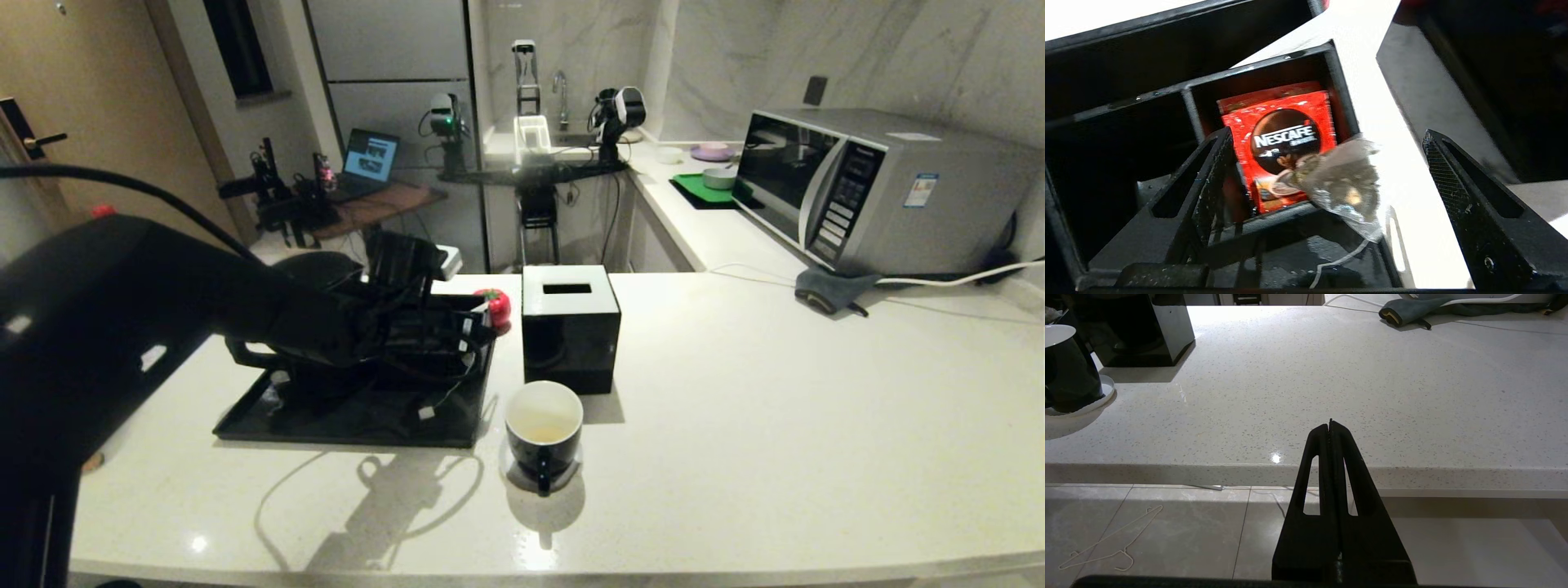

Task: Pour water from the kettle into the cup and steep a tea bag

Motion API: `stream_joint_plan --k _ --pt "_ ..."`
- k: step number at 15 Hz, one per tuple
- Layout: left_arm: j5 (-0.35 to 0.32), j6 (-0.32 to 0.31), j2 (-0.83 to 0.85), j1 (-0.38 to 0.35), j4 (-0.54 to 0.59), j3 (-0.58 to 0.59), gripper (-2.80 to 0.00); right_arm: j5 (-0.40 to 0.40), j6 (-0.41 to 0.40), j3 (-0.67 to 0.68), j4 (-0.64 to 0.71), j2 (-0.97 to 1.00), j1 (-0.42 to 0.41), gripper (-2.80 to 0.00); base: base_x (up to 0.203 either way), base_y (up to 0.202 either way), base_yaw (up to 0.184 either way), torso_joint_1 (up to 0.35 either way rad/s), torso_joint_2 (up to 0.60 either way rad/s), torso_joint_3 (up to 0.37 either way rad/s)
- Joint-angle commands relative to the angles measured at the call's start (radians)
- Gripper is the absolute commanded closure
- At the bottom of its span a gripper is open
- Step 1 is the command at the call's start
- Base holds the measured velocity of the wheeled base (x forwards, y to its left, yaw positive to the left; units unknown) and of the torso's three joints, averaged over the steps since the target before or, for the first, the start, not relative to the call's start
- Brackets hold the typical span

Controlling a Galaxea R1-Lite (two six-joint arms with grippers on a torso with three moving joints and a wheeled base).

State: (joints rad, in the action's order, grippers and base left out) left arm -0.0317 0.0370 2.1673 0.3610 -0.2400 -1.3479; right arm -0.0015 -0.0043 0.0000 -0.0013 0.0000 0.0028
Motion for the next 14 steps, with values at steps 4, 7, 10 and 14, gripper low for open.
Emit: stream_joint_plan --k 4,7,10,14 --pt "-0.002 -0.002 0.016 -0.011 -0.009 0.001 -2.8 0.0 0.0 0.0 0.0 0.0 0.0 0.0 0.0 0.0 0.0 0.0 0.0 0.0" --pt "-0.002 -0.002 0.024 -0.01 -0.026 0.001 -2.8 0.0 0.0 0.0 0.0 0.0 0.0 0.0 0.0 0.0 0.0 0.0 0.0 0.0" --pt "-0.002 -0.002 0.028 -0.01 -0.036 0.001 -2.8 0.0 0.0 0.0 0.0 0.0 0.0 0.0 0.0 0.0 0.0 0.0 0.0 0.0" --pt "-0.002 -0.002 0.028 -0.01 -0.036 0.004 -2.8 0.0 0.0 0.0 0.0 0.0 0.0 0.0 0.0 0.0 0.0 0.0 0.0 0.0"
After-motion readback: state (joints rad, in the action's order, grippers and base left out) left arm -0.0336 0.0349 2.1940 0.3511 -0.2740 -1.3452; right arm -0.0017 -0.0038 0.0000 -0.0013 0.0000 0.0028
